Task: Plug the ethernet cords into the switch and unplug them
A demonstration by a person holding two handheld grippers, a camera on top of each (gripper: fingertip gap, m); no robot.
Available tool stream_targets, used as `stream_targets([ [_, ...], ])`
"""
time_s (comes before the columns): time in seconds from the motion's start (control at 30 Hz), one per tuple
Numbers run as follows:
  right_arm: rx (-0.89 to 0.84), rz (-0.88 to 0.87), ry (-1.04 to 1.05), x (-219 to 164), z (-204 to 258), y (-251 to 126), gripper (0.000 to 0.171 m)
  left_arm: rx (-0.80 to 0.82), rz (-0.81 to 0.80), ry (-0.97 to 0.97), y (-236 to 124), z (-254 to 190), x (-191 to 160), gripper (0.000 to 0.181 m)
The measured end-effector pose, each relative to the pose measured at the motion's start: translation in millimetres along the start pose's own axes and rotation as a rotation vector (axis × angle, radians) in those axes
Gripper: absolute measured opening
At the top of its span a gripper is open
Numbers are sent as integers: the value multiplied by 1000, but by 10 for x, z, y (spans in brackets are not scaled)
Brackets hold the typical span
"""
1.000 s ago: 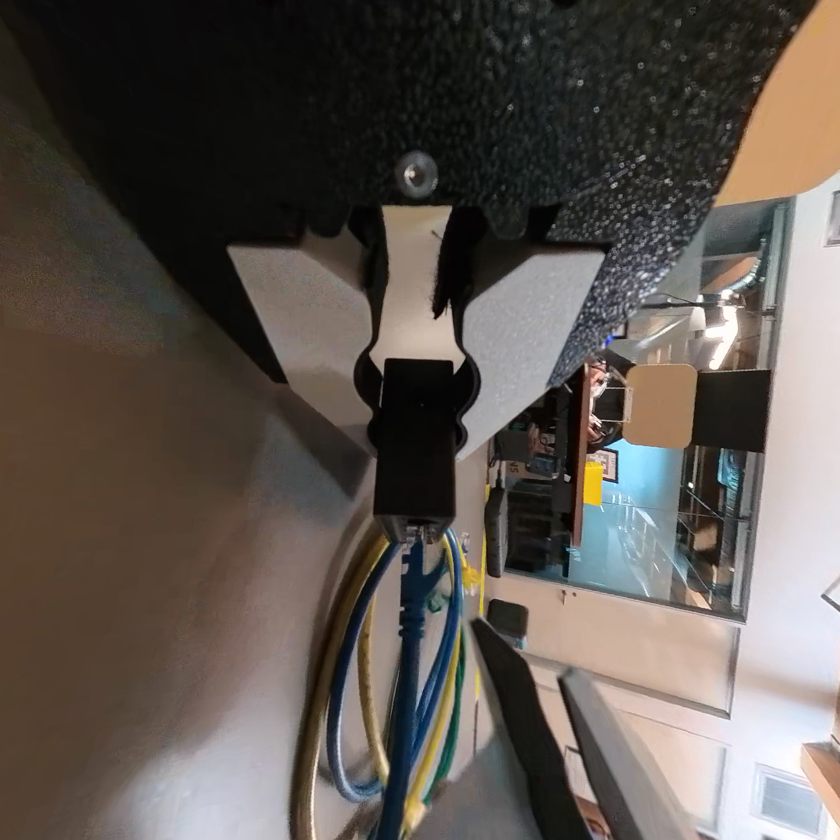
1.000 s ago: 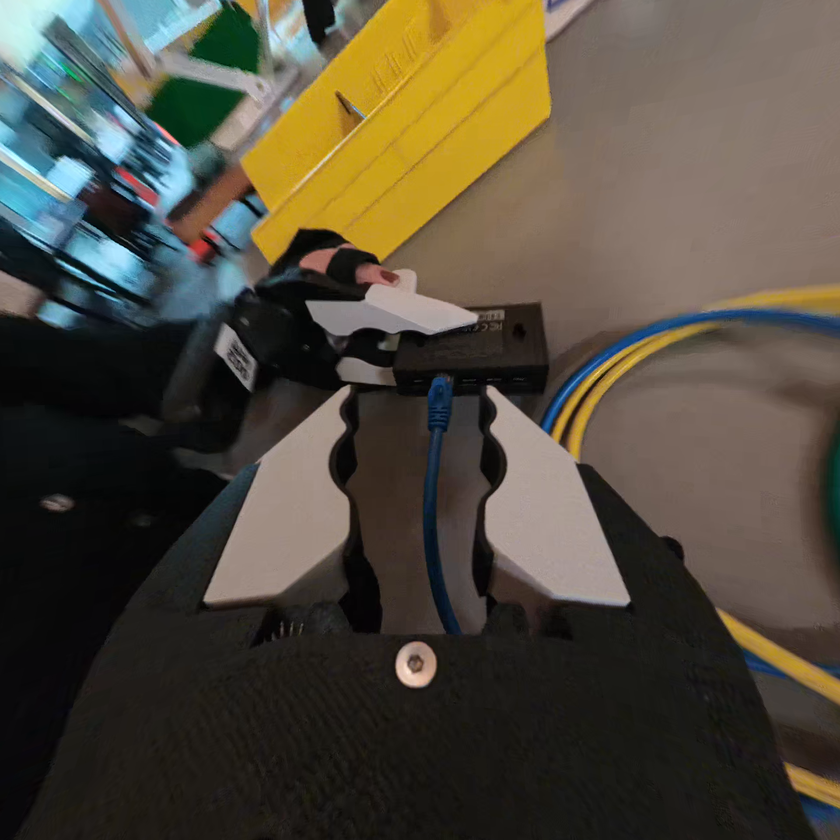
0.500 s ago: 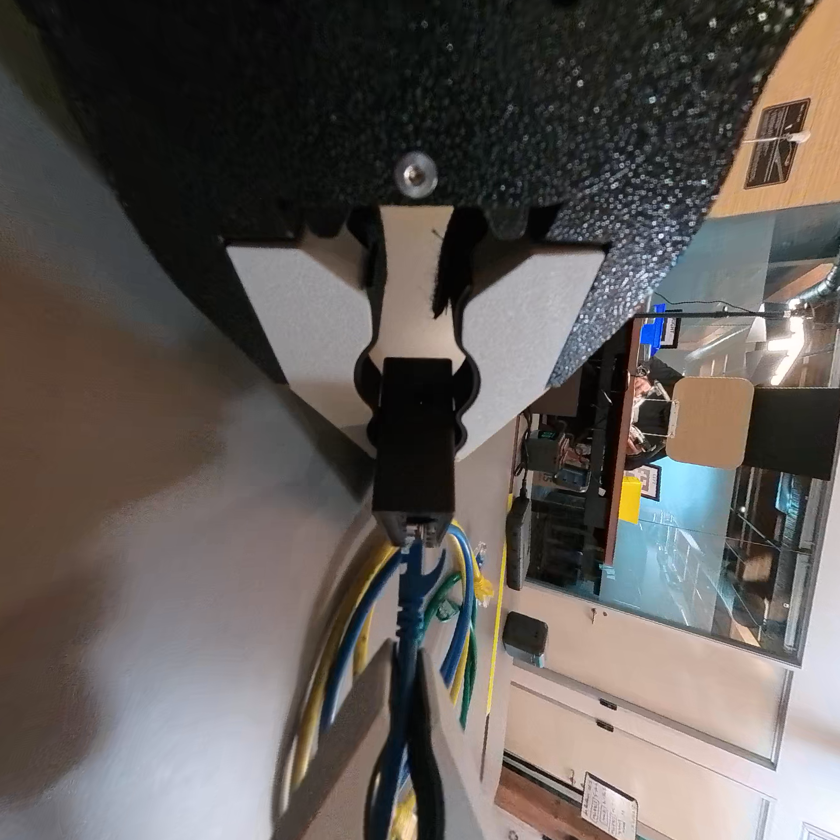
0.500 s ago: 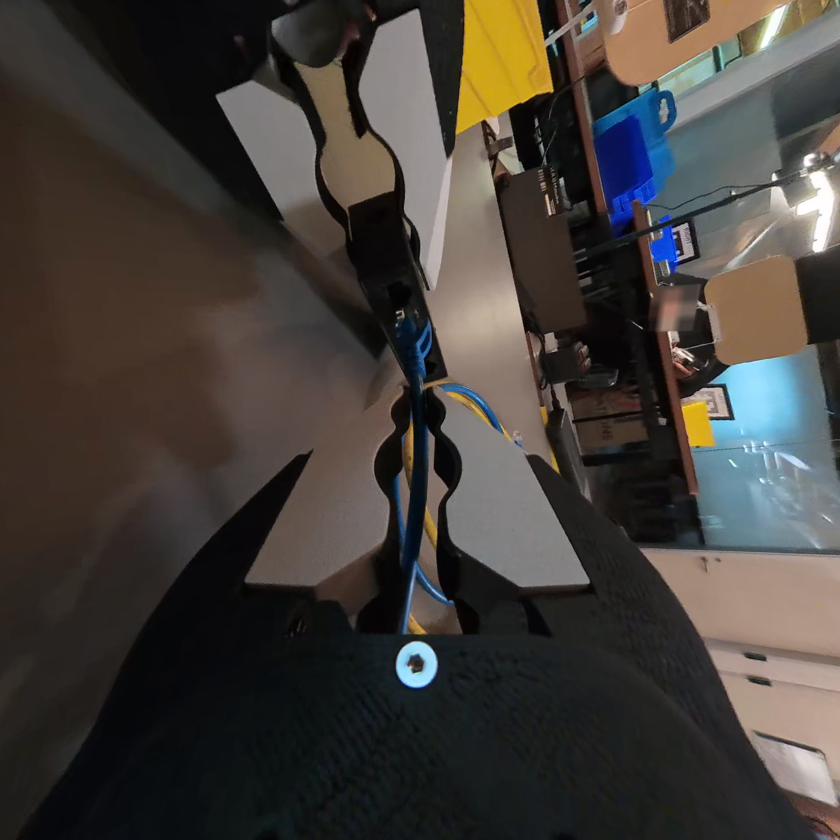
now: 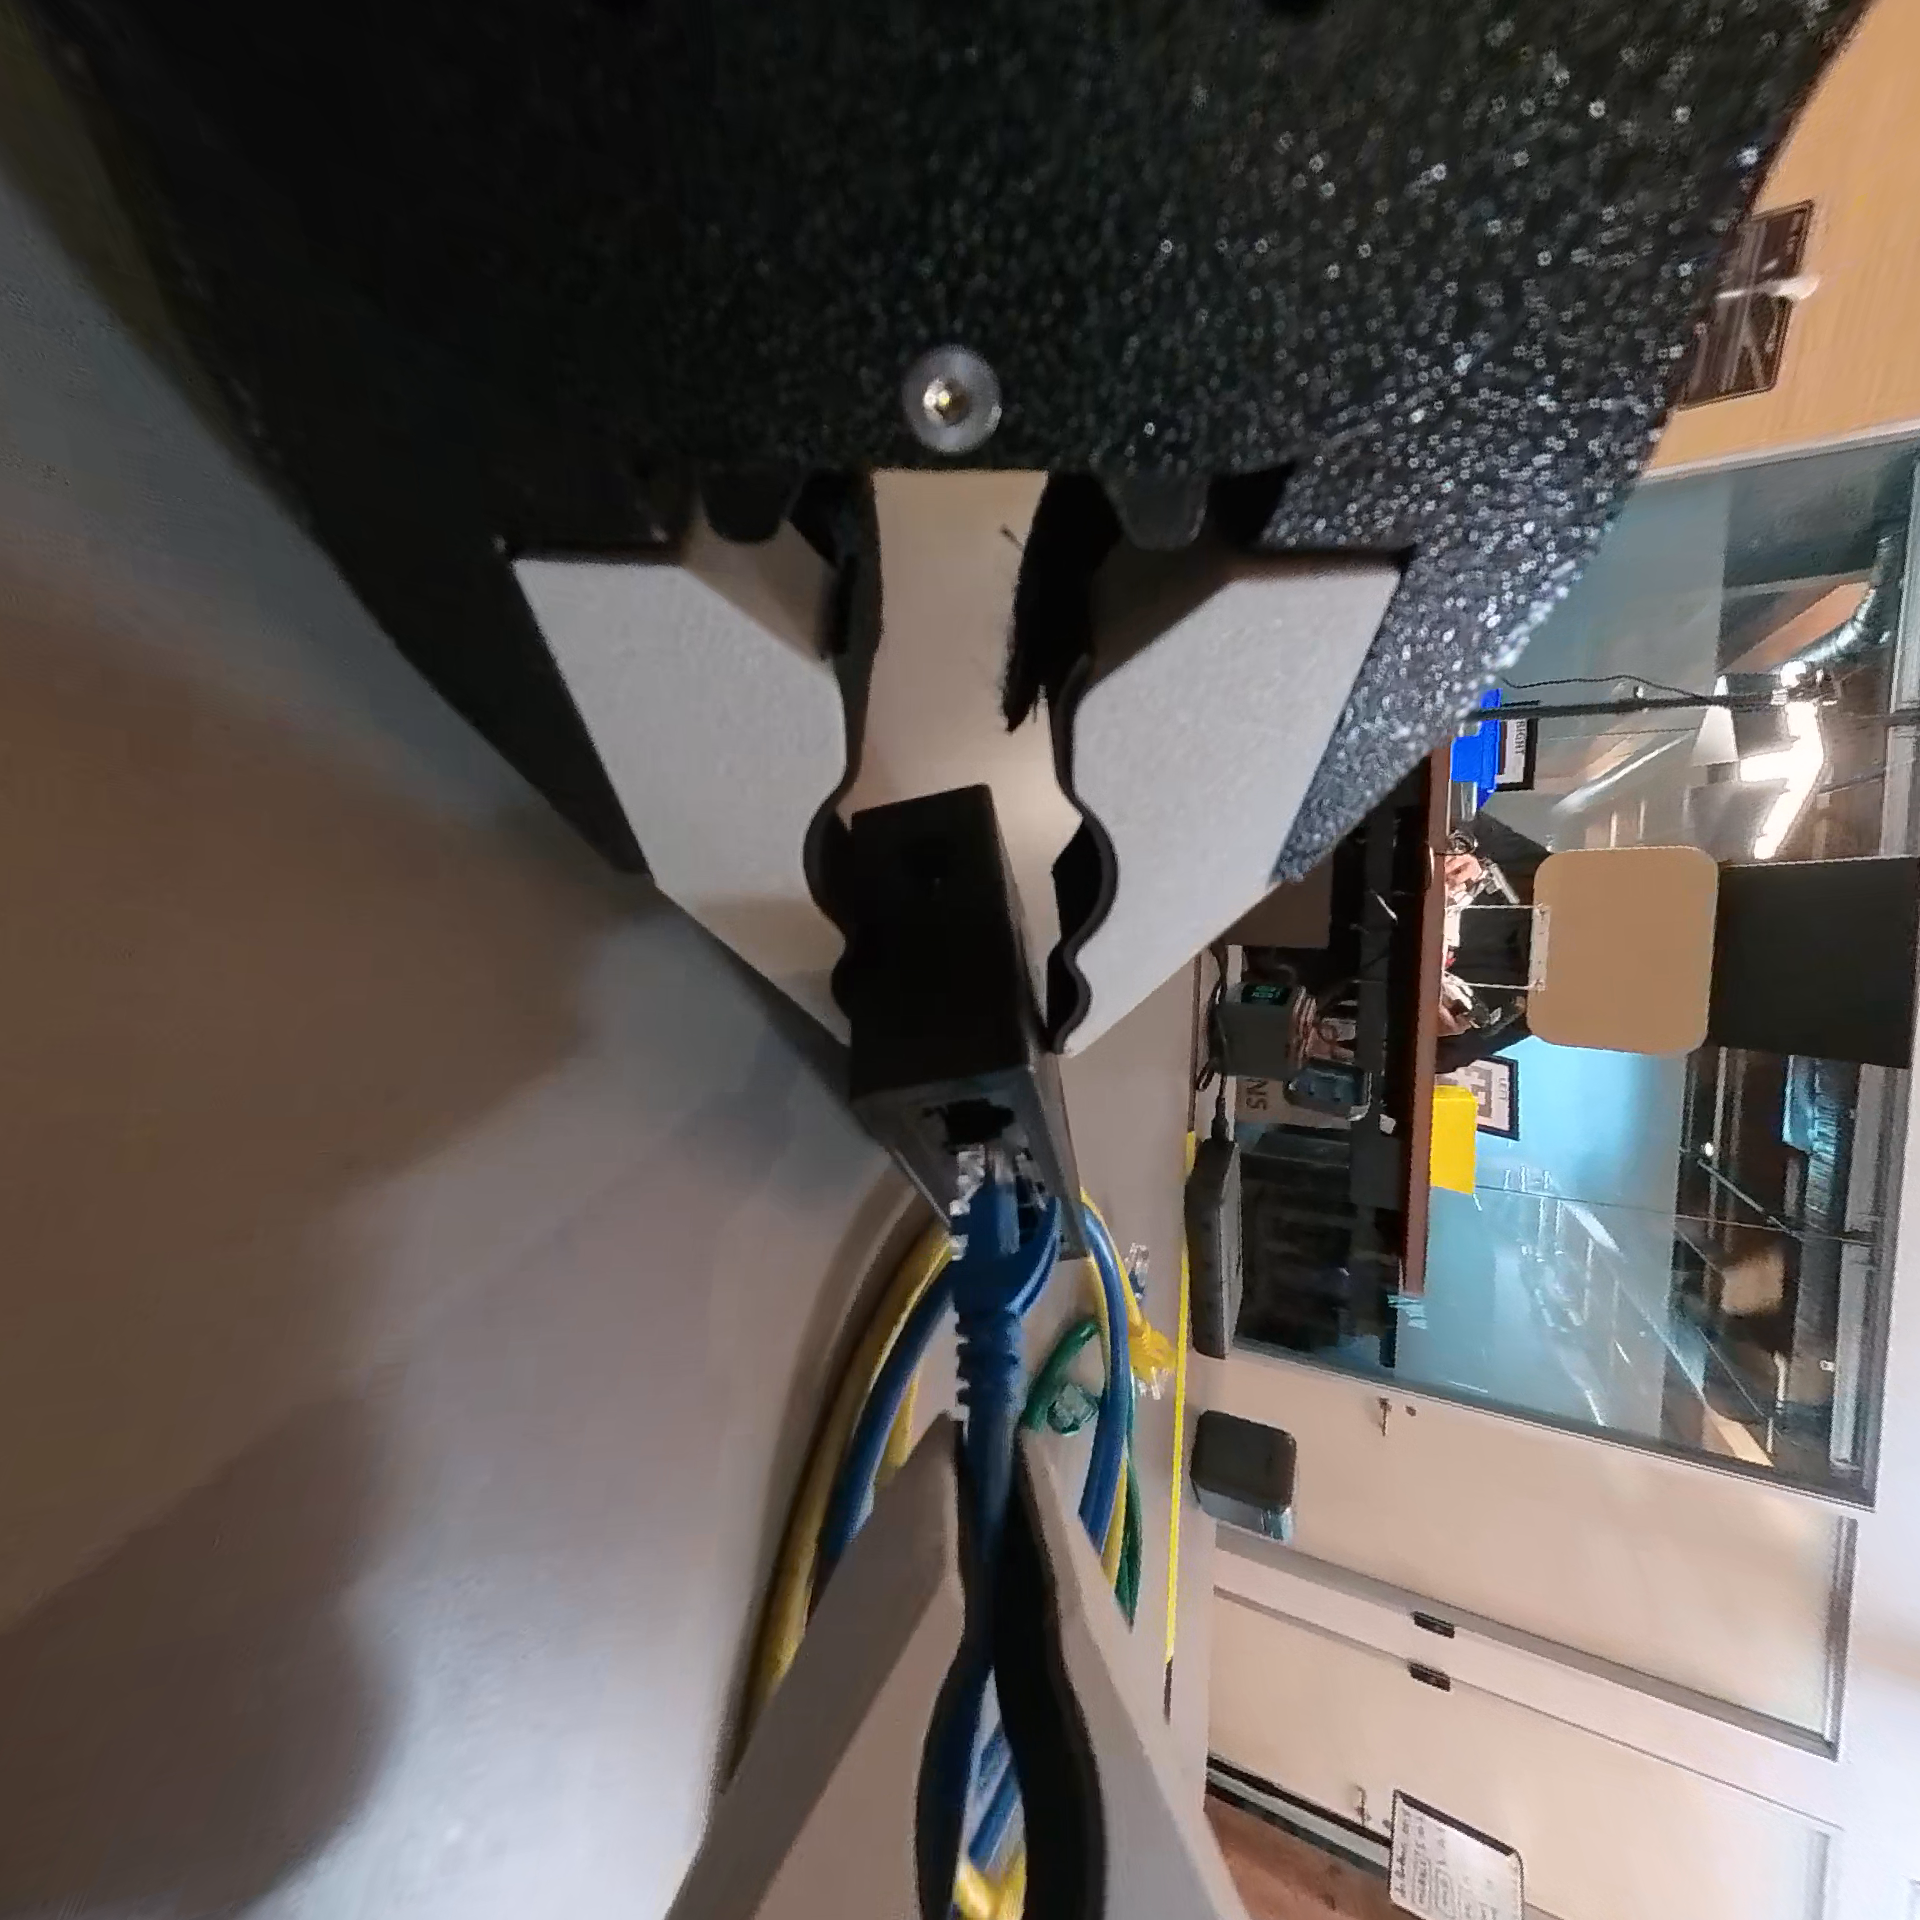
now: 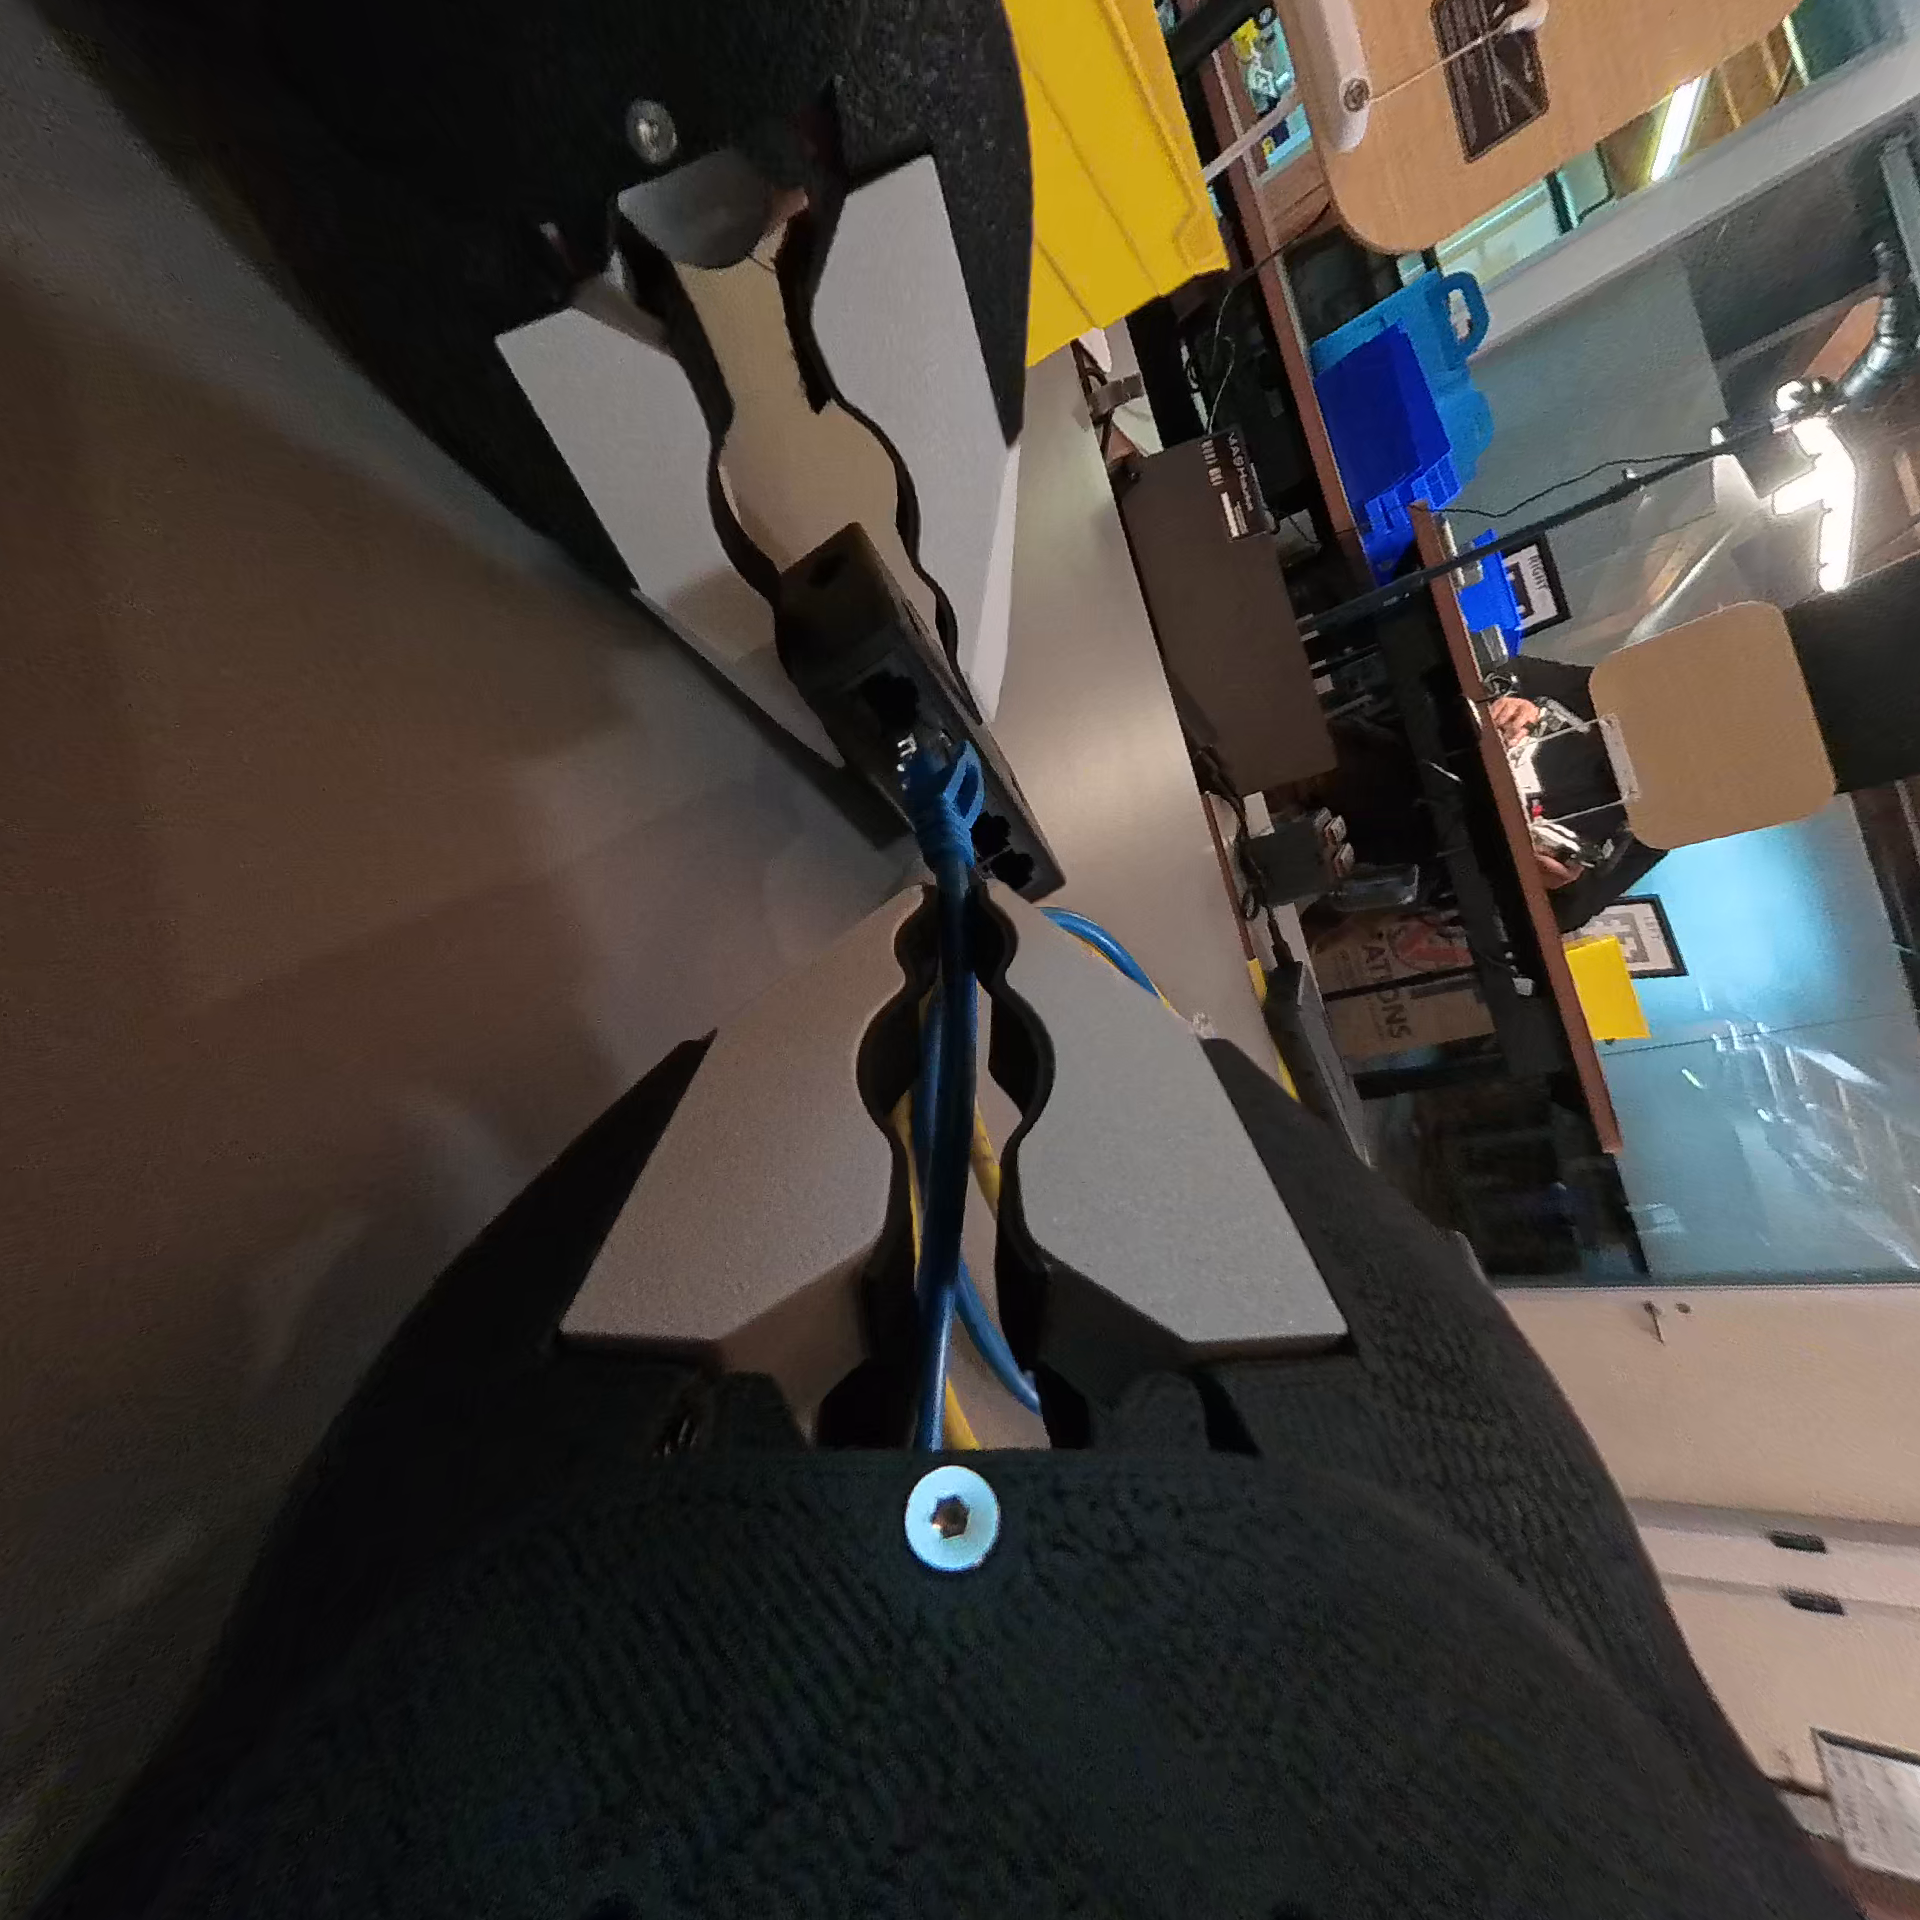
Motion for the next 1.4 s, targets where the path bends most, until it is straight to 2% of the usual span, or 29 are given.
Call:
stream_targets([
  [0.2, -6, 2, -53, 102, -62, 42, 4, -13, -8, -92, 8, 45, -34, 28],
  [0.37, 40, 29, -122, 260, -128, 119, 4, -33, -15, -193, 12, 82, -94, 27],
  [0.63, 136, 89, -117, 428, -247, 240, 3, -70, -10, -375, 19, 130, -169, 25],
  [1.13, 269, 268, -153, 523, -286, 336, 3, -61, 49, -370, 36, 122, -181, 23],
  [1.27, 257, 253, -156, 547, -287, 362, 3, -67, 47, -399, 42, 126, -198, 24],
  [1.4, 216, 192, -57, 526, -291, 392, 8, -74, 28, -451, 61, 139, -240, 24],
])
Point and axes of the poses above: each gripper's, where its closed fingertips meet, y out along the fingers, x out of its top, z = x × y across the jaws, the point moved 6 cm from there along -y, back along the fingers, and after that the axes turned 4 degrees about y, right-handed, at the moved point
